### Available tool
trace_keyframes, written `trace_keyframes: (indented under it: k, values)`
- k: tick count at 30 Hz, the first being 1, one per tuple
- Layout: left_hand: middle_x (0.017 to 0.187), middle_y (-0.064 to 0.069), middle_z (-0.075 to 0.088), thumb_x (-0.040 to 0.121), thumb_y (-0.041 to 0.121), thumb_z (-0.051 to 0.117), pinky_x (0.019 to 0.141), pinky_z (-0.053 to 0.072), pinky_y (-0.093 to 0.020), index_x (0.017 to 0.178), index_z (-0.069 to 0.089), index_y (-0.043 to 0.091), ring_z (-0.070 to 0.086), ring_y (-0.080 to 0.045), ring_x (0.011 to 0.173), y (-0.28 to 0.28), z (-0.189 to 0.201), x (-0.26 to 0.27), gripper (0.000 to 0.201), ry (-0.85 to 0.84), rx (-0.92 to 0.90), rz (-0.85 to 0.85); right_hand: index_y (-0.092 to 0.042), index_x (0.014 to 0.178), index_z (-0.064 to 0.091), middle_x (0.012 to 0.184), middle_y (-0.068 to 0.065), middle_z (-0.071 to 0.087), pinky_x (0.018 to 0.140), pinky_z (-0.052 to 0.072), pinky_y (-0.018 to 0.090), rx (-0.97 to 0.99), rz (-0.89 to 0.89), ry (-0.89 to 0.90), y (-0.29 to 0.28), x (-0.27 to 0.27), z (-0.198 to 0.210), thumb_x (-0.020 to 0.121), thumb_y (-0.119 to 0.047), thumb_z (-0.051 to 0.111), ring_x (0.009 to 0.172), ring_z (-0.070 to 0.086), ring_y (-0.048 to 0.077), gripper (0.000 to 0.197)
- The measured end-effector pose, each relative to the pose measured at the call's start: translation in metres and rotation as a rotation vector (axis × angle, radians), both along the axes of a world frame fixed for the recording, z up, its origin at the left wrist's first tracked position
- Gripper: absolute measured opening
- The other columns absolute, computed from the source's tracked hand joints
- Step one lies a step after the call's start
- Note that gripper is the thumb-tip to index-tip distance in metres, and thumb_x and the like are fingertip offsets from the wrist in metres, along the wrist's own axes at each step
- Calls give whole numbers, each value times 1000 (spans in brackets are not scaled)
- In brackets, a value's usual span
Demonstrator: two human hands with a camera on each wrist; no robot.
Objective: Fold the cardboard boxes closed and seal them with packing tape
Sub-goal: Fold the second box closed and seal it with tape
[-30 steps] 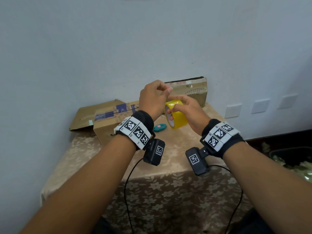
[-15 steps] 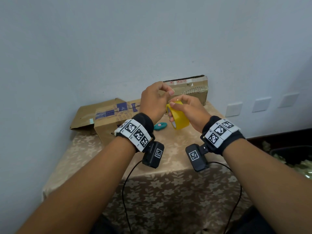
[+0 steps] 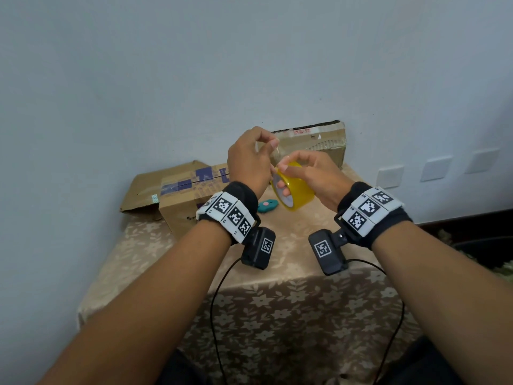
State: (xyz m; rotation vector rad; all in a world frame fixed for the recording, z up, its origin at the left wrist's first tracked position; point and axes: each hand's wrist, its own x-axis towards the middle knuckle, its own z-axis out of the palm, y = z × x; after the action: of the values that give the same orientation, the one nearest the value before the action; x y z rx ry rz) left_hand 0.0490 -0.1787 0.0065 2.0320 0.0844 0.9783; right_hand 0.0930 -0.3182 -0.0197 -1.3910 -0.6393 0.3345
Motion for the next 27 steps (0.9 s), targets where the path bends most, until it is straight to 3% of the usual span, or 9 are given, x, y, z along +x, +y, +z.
trace_keyframes:
  k: [6, 11, 15, 17, 18, 20, 22, 24, 27]
  values:
    - [96, 10, 65, 98, 14, 62, 57, 59, -45, 87, 64, 19, 67, -15, 47, 1, -3, 4, 12, -10, -33, 25, 0, 102, 63, 73, 17, 68, 65, 57, 37, -36, 23, 28, 0, -1, 8, 98, -4, 65, 57, 63, 26, 6]
    - [96, 9, 65, 96, 19, 62, 62, 59, -53, 77, 59, 36, 71, -24, 65, -2, -7, 10, 26, 19, -4, 87, 0, 97, 66, 73, 19, 68, 65, 58, 38, -44, 28, 21, -1, -1, 10, 96, -5, 69, 56, 63, 26, 6]
    - [95, 7, 63, 102, 16, 57, 45, 49, -30, 88, 59, 22, 65, -13, 50, 7, 6, 9, 15, -10, -112, 177, 0, 93, 66, 73, 19, 68, 63, 58, 35, -129, 78, 5, -4, -5, 8, 95, -2, 68, 55, 63, 26, 3]
    - [93, 7, 64, 101, 19, 60, 41, 42, -21, 90, 62, 19, 66, -18, 57, 19, 11, 8, 11, -24, -152, 197, -3, 90, 66, 74, 20, 69, 64, 57, 36, -109, 47, 6, -4, -4, 5, 95, -3, 68, 56, 64, 28, 6]
    - [92, 7, 64, 100, 21, 61, 41, 42, -20, 89, 63, 21, 67, -21, 61, 21, 10, 7, 11, -3, -147, 185, -4, 90, 65, 75, 20, 69, 65, 57, 37, -84, 13, 14, -4, -2, 4, 96, -4, 68, 57, 64, 28, 6]
    - [91, 6, 64, 99, 26, 62, 49, 47, -28, 96, 67, 27, 68, -19, 61, 19, 5, 1, 6, 72, -134, 135, -5, 93, 64, 77, 20, 70, 66, 57, 38, -35, -37, 31, -3, 1, 2, 97, -5, 66, 60, 65, 29, 5]
    - [94, 6, 65, 100, 29, 61, 54, 51, -29, 128, 65, 31, 69, -12, 57, 14, 4, -2, 28, 150, -131, 75, -5, 97, 63, 79, 20, 71, 67, 58, 39, -4, -69, 39, -3, 2, 0, 98, -7, 67, 62, 67, 30, 5]
    - [94, 4, 71, 98, 24, 63, 49, 49, -25, 153, 43, 30, 72, -13, 61, 10, 11, -5, 58, 198, -183, -28, -4, 101, 62, 81, 20, 71, 68, 58, 40, 19, -72, 42, -2, 2, -1, 97, -9, 69, 62, 67, 30, 9]
    - [84, 1, 77, 89, 22, 75, 51, 53, -23, 161, 23, 30, 74, -16, 64, 3, 15, -9, 89, 215, -111, -147, -5, 104, 64, 84, 17, 74, 72, 60, 41, 14, -89, 27, -1, 3, -1, 91, -5, 75, 63, 70, 27, 17]
